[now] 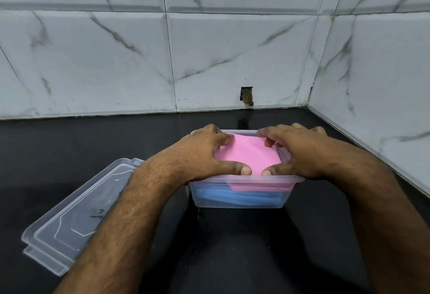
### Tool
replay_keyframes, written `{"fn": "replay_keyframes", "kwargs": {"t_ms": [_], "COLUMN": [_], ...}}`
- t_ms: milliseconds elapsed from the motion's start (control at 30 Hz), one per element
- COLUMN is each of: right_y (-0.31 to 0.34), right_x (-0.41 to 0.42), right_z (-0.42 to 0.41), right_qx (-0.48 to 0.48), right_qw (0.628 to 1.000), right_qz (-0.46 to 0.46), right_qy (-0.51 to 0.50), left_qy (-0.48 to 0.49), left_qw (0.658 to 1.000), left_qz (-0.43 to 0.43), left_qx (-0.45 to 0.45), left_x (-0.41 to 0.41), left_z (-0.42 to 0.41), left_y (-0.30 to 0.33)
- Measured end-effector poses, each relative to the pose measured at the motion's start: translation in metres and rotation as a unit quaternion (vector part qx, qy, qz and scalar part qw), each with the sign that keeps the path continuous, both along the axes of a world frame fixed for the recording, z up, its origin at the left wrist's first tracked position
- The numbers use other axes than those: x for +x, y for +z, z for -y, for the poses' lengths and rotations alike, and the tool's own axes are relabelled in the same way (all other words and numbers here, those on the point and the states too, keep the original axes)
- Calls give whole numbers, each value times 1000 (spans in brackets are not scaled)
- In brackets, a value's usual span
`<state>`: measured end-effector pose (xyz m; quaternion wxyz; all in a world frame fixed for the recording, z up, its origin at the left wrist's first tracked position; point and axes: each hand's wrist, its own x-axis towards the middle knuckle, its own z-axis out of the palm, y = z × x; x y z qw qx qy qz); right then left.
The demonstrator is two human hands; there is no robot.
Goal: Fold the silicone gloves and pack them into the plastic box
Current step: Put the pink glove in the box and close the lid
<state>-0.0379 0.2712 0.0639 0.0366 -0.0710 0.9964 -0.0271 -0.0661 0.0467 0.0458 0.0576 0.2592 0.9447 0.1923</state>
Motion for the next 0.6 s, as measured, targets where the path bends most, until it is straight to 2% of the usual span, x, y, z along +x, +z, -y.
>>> {"fn": "replay_keyframes", "kwargs": {"t_ms": [200, 333, 600], "right_y": [1, -1, -12], "right_x": [-1, -9, -13], "right_z": [-3, -1, -4], "right_qx": [-39, -79, -4], "right_qw": [998, 993, 999], "right_qz": [-33, -89, -50], "right_qy": [23, 26, 13], "left_qy": [-1, 6, -5], "left_qw": [997, 998, 996], "left_qz": [-3, -16, 90], "left_qx": [71, 57, 24], "left_x": [0, -2, -7], "left_z": [5, 4, 21], "left_y": [-1, -3, 1]}}
